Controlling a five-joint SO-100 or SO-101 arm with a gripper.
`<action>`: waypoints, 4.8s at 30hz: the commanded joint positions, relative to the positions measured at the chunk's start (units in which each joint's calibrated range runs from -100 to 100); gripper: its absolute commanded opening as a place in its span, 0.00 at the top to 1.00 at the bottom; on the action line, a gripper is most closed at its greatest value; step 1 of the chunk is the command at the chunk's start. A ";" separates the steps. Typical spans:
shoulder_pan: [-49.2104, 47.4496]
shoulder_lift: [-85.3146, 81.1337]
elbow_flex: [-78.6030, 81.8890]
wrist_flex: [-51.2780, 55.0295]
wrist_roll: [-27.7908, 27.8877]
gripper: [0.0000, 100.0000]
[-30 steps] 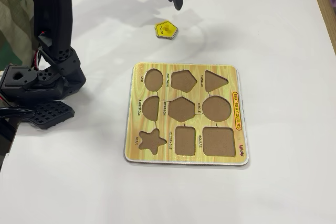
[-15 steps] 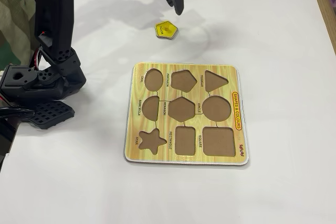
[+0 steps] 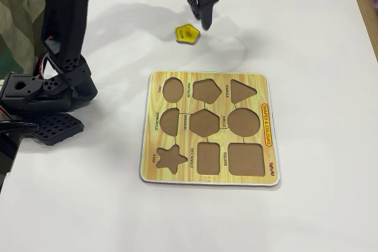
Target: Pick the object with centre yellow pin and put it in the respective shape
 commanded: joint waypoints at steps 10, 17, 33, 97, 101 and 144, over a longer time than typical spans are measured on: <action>-1.69 0.13 -1.98 0.21 0.23 0.88; -4.33 -0.37 -1.98 0.21 0.23 0.88; -3.55 -4.64 7.73 0.21 0.23 0.88; -4.72 -6.39 6.83 -0.74 -0.39 0.88; -4.62 -6.31 7.01 -0.74 -0.39 0.88; -4.62 -2.96 7.73 -4.54 0.18 0.88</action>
